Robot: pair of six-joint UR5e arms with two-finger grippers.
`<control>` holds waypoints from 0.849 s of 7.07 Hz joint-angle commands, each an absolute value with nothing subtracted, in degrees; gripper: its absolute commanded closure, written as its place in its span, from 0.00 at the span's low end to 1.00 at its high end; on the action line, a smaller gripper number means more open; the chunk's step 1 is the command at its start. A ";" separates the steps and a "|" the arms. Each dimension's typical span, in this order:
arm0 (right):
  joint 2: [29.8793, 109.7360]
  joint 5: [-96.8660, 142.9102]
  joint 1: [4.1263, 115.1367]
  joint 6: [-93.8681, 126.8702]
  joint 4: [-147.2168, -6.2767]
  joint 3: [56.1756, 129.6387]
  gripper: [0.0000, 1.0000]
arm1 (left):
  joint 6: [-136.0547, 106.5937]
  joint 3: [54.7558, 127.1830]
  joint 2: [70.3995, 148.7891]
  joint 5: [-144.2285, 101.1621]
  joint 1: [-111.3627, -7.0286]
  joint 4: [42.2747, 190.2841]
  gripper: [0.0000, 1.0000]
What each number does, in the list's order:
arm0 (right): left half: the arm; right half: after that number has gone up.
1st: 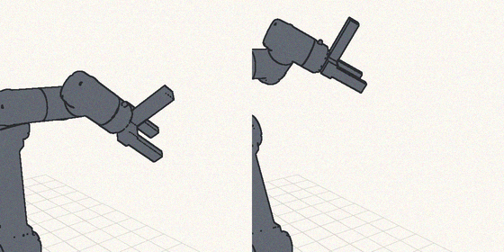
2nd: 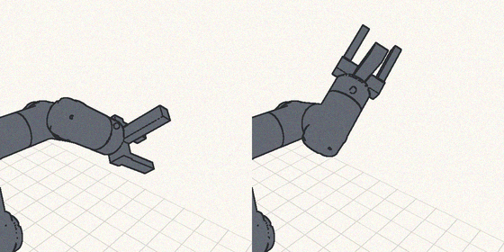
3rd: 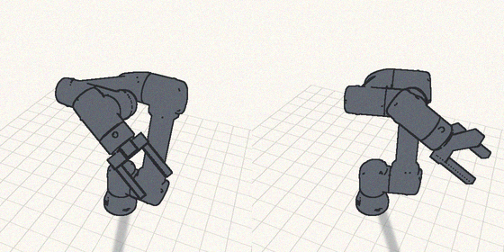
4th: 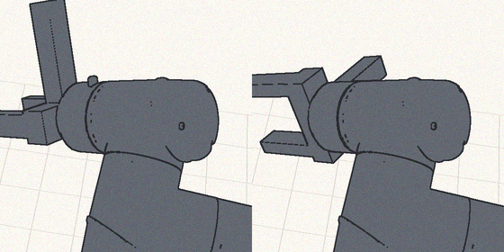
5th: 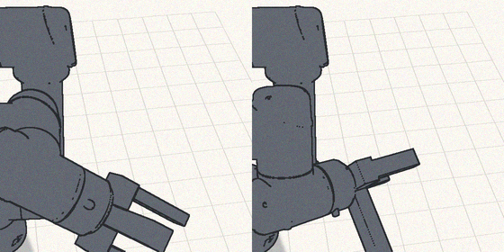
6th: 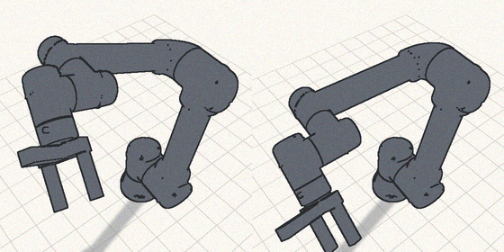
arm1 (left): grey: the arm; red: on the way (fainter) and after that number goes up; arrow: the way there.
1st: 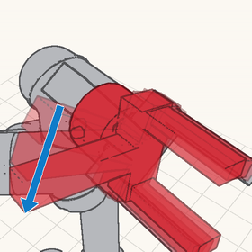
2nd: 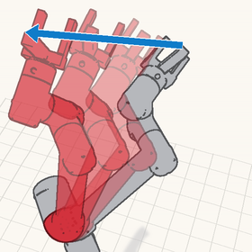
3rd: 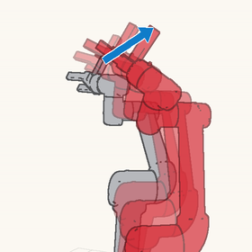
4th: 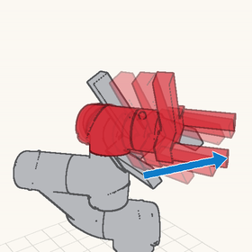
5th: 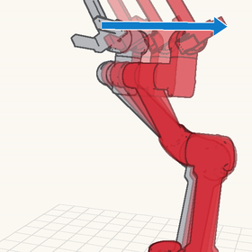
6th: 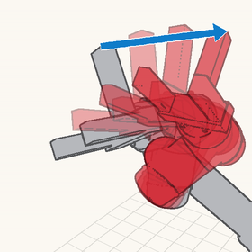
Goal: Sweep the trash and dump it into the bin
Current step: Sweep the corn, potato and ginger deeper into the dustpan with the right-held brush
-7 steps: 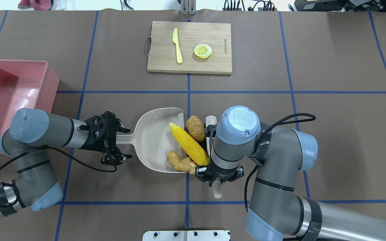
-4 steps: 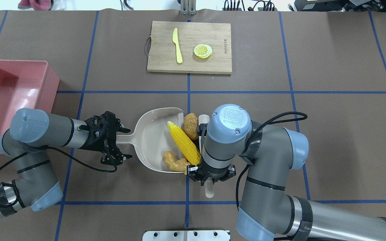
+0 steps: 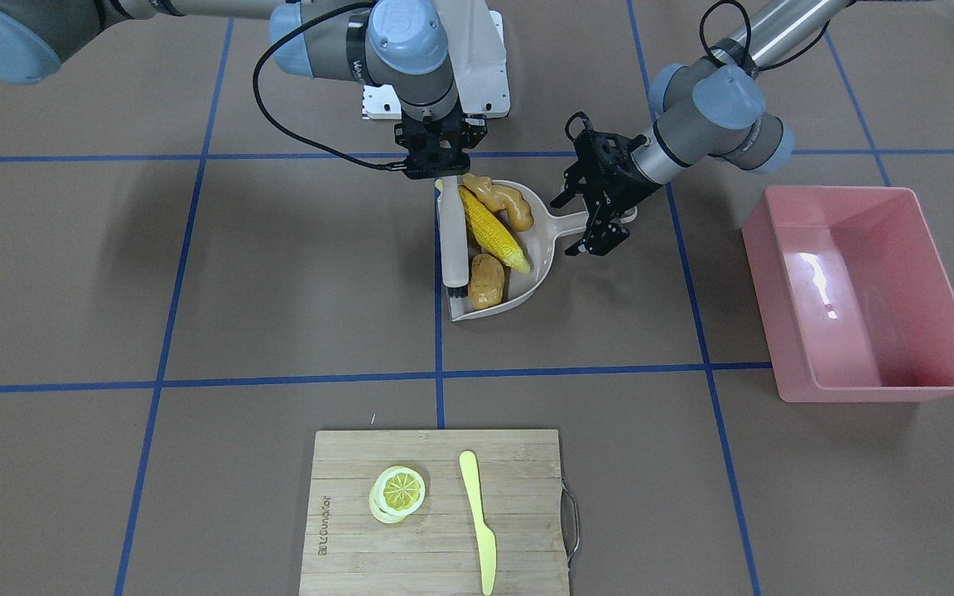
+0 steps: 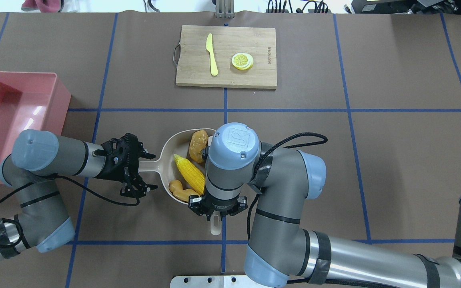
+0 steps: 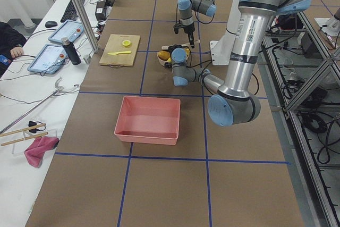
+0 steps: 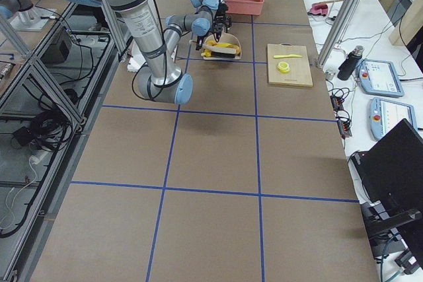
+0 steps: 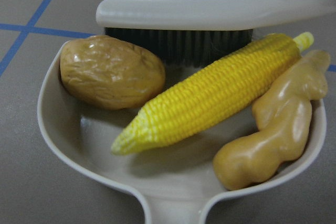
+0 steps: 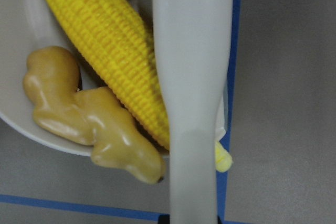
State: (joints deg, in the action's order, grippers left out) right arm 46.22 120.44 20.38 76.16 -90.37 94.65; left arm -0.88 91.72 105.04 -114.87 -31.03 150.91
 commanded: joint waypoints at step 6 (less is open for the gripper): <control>47.70 129.73 30.30 75.15 -101.11 103.13 1.00 | -0.88 91.58 105.03 -114.87 -31.03 150.91 0.07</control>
State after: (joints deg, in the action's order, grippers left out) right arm 45.77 129.24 27.67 75.87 -95.31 98.28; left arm -0.88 91.64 105.03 -114.87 -31.03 150.91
